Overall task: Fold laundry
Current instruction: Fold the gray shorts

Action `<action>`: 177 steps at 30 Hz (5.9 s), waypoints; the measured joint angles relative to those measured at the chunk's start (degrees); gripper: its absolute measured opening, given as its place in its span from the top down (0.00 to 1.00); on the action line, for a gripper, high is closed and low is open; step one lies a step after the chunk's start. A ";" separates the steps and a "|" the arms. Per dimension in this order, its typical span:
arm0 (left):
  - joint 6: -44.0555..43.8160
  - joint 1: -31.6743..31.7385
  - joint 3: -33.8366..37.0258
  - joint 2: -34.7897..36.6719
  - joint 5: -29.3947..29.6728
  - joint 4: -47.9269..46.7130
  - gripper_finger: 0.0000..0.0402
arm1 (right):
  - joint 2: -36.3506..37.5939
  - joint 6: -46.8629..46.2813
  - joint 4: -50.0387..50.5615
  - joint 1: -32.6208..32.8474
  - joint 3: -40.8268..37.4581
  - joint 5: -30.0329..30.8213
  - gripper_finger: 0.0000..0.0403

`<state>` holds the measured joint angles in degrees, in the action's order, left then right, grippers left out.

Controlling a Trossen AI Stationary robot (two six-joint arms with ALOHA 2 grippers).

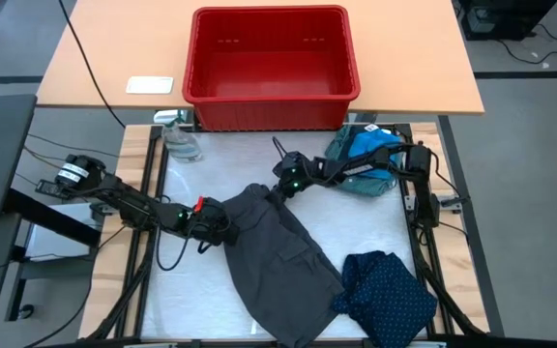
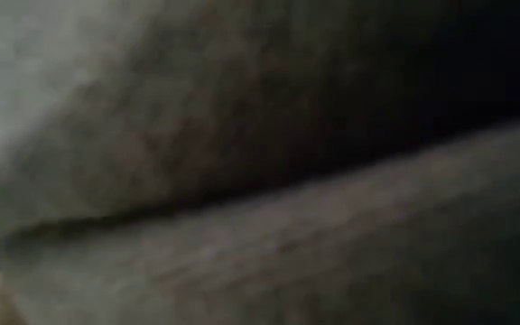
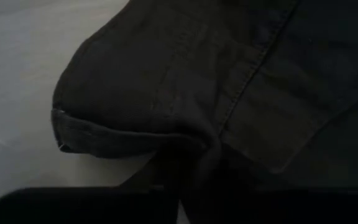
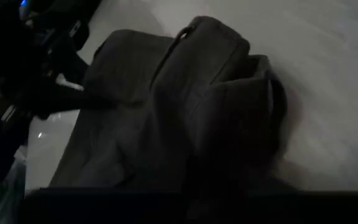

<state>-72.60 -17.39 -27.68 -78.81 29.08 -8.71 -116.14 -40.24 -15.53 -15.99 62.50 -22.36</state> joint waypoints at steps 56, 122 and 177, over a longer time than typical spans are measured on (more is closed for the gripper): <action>38.91 -10.32 -46.33 -7.12 1.17 -19.85 0.96 | 44.57 22.46 38.70 15.88 -3.52 7.73 0.97; -6.39 0.31 -50.76 -12.68 17.16 -49.02 0.50 | 40.33 23.66 18.52 11.21 -14.05 6.28 0.61; -15.66 -6.82 -44.63 -14.10 14.53 -49.74 0.56 | 26.37 16.42 23.90 14.44 -5.62 2.49 0.75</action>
<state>-88.25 -24.21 -72.31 -92.90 43.62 -58.46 -89.76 -23.81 8.37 -1.55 56.88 -19.87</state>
